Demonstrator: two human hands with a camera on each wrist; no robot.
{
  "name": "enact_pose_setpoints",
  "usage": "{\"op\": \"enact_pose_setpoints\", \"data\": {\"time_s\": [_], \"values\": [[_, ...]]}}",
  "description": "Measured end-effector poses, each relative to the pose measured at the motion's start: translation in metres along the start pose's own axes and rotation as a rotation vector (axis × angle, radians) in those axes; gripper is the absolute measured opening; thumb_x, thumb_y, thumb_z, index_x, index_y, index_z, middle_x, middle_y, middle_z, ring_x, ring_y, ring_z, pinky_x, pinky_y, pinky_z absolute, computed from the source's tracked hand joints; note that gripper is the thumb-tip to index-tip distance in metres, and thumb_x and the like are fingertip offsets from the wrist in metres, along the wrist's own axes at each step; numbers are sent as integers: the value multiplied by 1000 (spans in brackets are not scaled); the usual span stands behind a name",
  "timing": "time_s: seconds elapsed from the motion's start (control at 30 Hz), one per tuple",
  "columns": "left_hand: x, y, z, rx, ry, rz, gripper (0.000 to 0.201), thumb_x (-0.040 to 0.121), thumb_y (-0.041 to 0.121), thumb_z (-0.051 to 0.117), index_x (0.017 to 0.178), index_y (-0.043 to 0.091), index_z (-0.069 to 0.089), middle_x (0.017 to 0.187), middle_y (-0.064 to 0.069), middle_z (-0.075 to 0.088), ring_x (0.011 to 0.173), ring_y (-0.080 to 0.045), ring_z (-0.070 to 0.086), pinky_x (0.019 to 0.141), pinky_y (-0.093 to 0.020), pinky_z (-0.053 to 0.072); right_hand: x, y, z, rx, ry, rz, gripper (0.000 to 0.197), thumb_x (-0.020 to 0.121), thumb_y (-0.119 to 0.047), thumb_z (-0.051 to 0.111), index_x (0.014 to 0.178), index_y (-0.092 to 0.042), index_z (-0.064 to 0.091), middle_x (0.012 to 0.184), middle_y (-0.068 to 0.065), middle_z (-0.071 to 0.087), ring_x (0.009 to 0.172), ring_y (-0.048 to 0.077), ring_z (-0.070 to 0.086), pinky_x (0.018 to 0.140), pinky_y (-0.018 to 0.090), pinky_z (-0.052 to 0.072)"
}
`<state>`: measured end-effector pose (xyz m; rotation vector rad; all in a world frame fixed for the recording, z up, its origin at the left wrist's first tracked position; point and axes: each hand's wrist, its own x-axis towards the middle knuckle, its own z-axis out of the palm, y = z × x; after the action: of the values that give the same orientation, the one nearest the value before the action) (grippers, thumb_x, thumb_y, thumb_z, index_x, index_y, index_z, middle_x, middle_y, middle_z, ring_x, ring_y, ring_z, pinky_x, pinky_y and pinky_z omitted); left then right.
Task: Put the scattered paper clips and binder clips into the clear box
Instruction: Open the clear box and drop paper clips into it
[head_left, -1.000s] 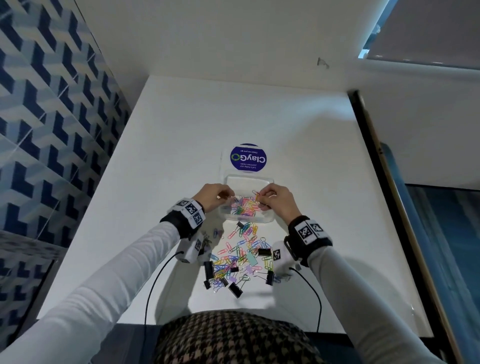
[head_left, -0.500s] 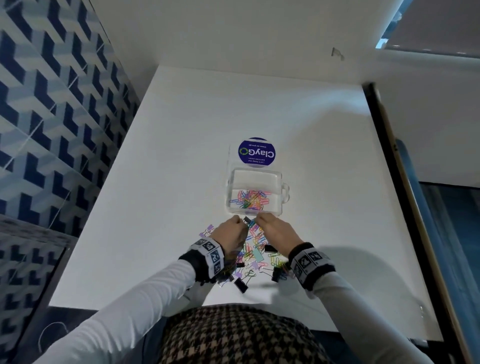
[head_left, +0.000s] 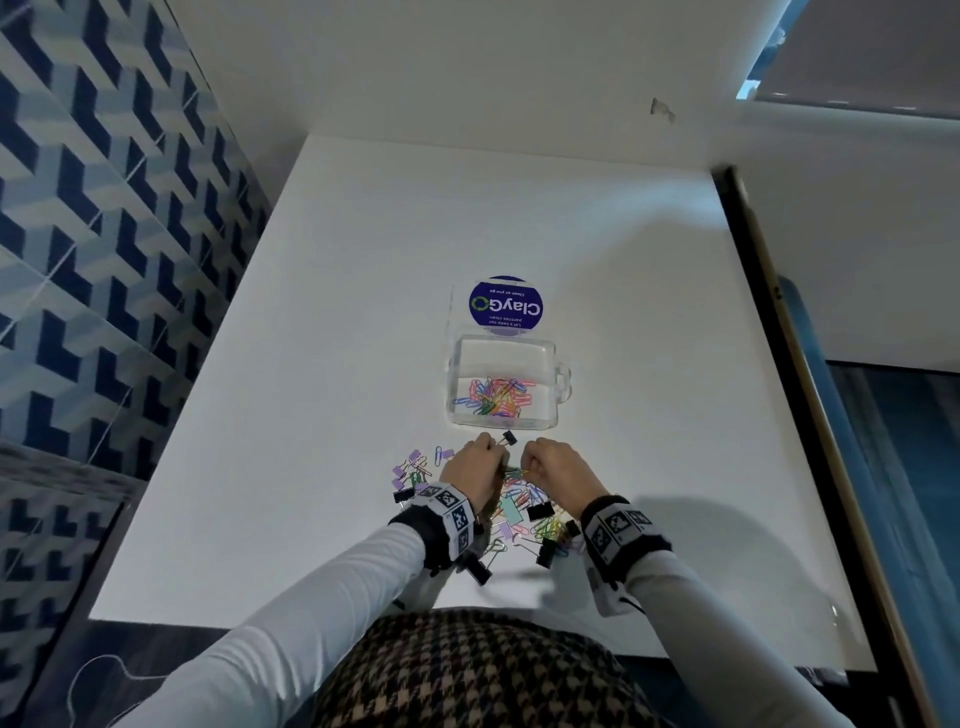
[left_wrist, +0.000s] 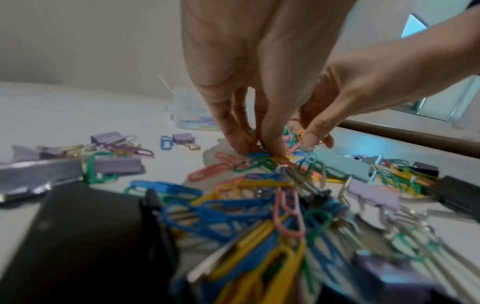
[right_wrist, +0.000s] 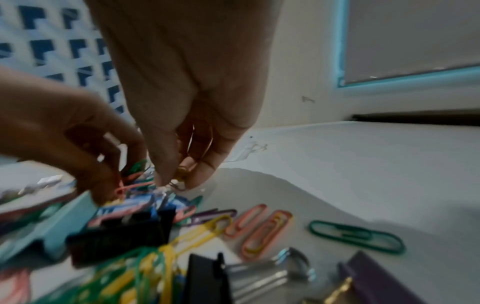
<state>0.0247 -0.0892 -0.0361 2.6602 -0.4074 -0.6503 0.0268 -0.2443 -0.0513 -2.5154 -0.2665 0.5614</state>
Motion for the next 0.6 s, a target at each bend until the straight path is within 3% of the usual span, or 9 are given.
{"op": "enact_pose_setpoints", "data": {"time_s": [0.13, 0.23, 0.27, 0.33, 0.4, 0.53, 0.6], "values": [[4, -11, -4, -132, -13, -19, 23, 78, -5, 50, 93, 8, 61, 104, -15, 60, 99, -32, 57, 86, -39, 48, -6, 8, -11, 239, 41, 125, 19, 75, -6, 69, 69, -21, 58, 68, -5, 58, 68, 16, 56, 71, 35, 50], [4, -21, -9, -276, -6, -80, 13, 77, -4, 59, 81, 5, 67, 92, -14, 71, 92, -25, 64, 87, -30, 49, -10, 9, -16, 331, 56, 149, 27, 75, -10, 72, 63, -30, 58, 66, -5, 64, 63, 11, 60, 72, 36, 55], [2, -23, -12, -328, 4, -109, 8, 77, -1, 63, 80, 4, 68, 90, -13, 72, 89, -22, 64, 83, -21, 50, -11, 8, -17, 362, 61, 150, 27, 75, -10, 73, 63, -31, 59, 66, -4, 66, 63, 12, 62, 71, 36, 56], [-3, -26, -20, -412, 28, -164, 5, 78, 3, 66, 83, 2, 67, 86, -11, 70, 80, -16, 60, 60, 1, 40, -12, 6, -18, 430, 73, 163, 23, 75, -11, 73, 64, -28, 63, 66, -1, 69, 63, 13, 64, 71, 37, 58], [-6, -28, -29, -438, 59, -178, 7, 81, 6, 64, 86, 2, 66, 84, -9, 65, 78, -13, 53, 54, -1, 36, -13, 3, -20, 522, 83, 174, 16, 72, -14, 75, 65, -25, 66, 67, 2, 70, 62, 14, 65, 71, 37, 57], [0, -33, -59, -559, 92, -183, 12, 81, 14, 66, 92, 9, 67, 85, -7, 66, 72, -15, 58, 63, -14, 47, -9, -10, -36, 709, 128, 167, 9, 72, -16, 76, 71, -20, 68, 67, 4, 67, 61, 16, 62, 67, 36, 54], [12, -32, -76, -544, 149, -175, 13, 80, 14, 68, 92, 8, 67, 90, -9, 67, 79, -16, 58, 76, -20, 46, -2, -18, -50, 801, 175, 155, 9, 75, -9, 74, 76, -12, 66, 67, 7, 64, 59, 16, 60, 63, 28, 52]]}}
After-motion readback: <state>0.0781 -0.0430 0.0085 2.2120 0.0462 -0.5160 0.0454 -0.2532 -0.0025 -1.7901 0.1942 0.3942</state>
